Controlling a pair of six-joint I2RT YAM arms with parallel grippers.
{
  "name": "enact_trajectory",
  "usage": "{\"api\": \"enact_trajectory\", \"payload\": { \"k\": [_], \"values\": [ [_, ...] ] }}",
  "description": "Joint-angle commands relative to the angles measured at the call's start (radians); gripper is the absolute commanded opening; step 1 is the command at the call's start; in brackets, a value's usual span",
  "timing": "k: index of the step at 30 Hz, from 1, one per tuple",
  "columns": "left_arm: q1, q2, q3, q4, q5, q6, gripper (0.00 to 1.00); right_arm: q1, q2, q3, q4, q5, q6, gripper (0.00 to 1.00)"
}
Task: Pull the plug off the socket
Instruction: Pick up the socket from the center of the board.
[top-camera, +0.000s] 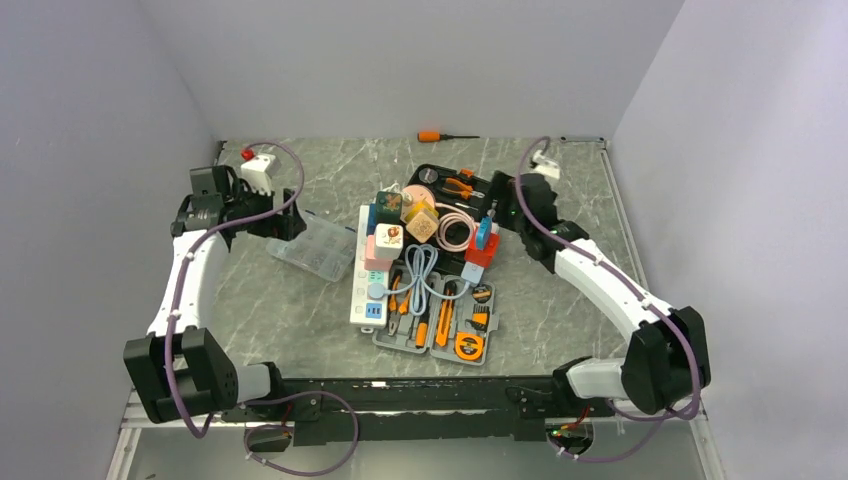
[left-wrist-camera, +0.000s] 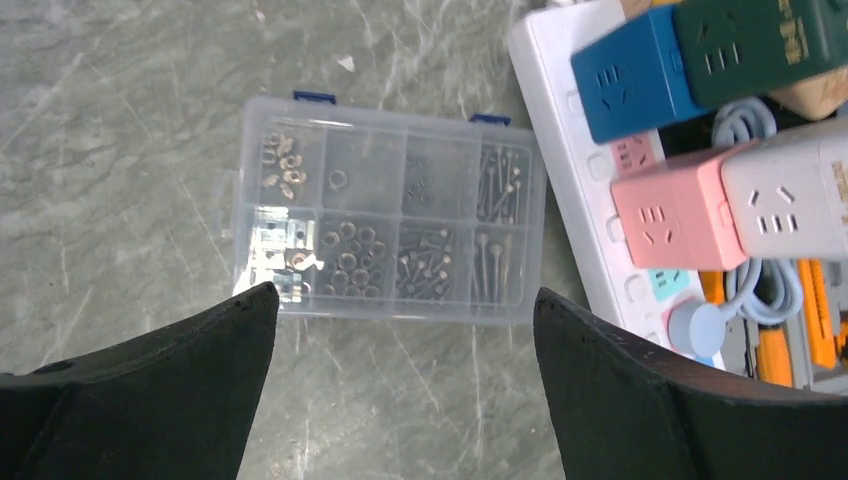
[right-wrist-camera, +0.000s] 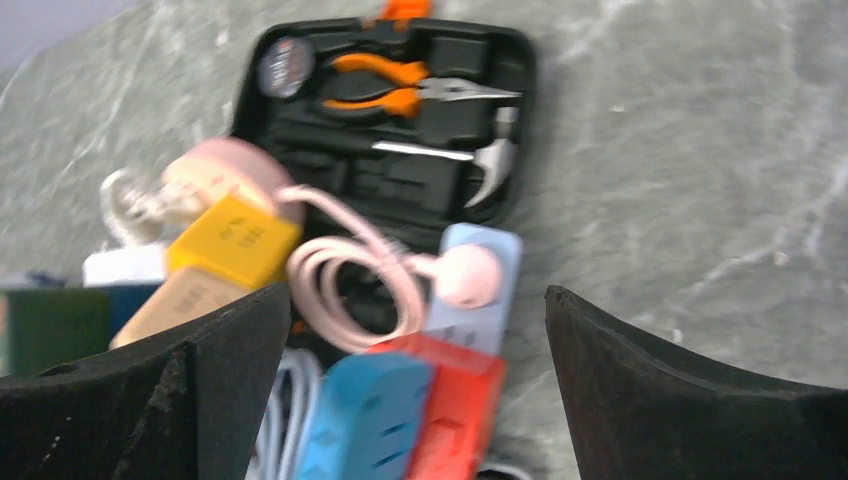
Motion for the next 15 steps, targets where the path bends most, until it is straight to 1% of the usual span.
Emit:
{"api": "enact_trajectory", "payload": {
  "k": [1,3,6,8,10,13,15],
  "values": [
    [-0.062,-0.068,-0.018,-0.048,-0.057,0.061,0.99,0.138,-0.018,0.093,-0.1,0.202,-0.059,1.0],
    [-0.086,-0.071,-0.012,-0.08,-0.045,0.076,0.99,0.175,-0.016,0.115,-0.149,0.25,-0.062,1.0],
    [-0.142,-0.071,-0.017,-0.111,0.001,0.09,0.99,0.209,-0.028,0.126,-0.21,0.285,-0.06,1.0],
    [-0.204,-0.072,-0.041,-0.091,-0.013,0.076,0.99,0.222,-0.061,0.108,-0.227,0.297,-0.055,1.0],
    [-0.271,-0.065,-0.071,-0.063,-0.062,0.061,0.99,0.238,-0.097,0.093,-0.251,0.305,-0.049,1.0],
    [-0.326,-0.04,-0.125,-0.015,-0.078,0.036,0.99,0.278,-0.147,0.069,-0.279,0.33,-0.057,1.0],
    [-0.35,-0.02,-0.163,0.021,-0.065,0.017,0.99,0.295,-0.161,0.064,-0.309,0.349,-0.055,1.0]
  ]
}}
